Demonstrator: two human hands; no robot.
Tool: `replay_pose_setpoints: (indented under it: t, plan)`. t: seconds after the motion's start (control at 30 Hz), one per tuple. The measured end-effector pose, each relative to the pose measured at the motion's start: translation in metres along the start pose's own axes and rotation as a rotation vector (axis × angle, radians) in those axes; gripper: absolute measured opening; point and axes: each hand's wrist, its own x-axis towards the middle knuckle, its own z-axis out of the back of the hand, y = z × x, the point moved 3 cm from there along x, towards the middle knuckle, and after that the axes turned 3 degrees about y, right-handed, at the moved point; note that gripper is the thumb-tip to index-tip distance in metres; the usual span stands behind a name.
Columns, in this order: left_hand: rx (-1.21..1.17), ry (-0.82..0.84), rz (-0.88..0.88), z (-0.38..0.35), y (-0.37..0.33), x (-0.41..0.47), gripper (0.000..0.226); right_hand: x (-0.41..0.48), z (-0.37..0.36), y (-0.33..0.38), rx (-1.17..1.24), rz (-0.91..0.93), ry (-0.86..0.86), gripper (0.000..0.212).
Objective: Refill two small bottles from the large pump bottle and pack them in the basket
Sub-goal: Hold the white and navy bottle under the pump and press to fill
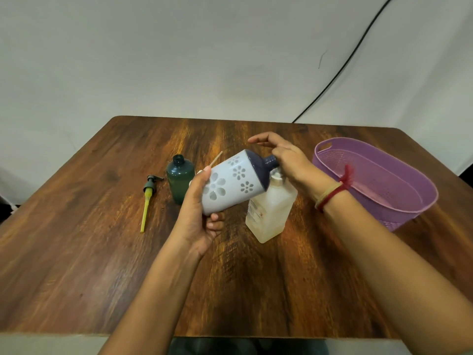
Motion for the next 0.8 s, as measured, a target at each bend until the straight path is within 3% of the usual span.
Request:
replay_pose_setpoints:
  t: [0.27,0.5,0.8]
  plan:
    - [-0.031,0.011,0.014,-0.001,0.001,-0.002,0.039,0.001,0.005,0.008,-0.001,-0.087,0.047,0.044]
    - [-0.033,-0.018,0.041,0.003,0.003,-0.002,0.038,-0.003,-0.004,-0.005,0.036,-0.023,-0.016,0.040]
    - [-0.037,0.009,0.029,0.004,0.002,-0.002,0.040,-0.004,0.000,-0.005,0.065,-0.072,0.033,0.040]
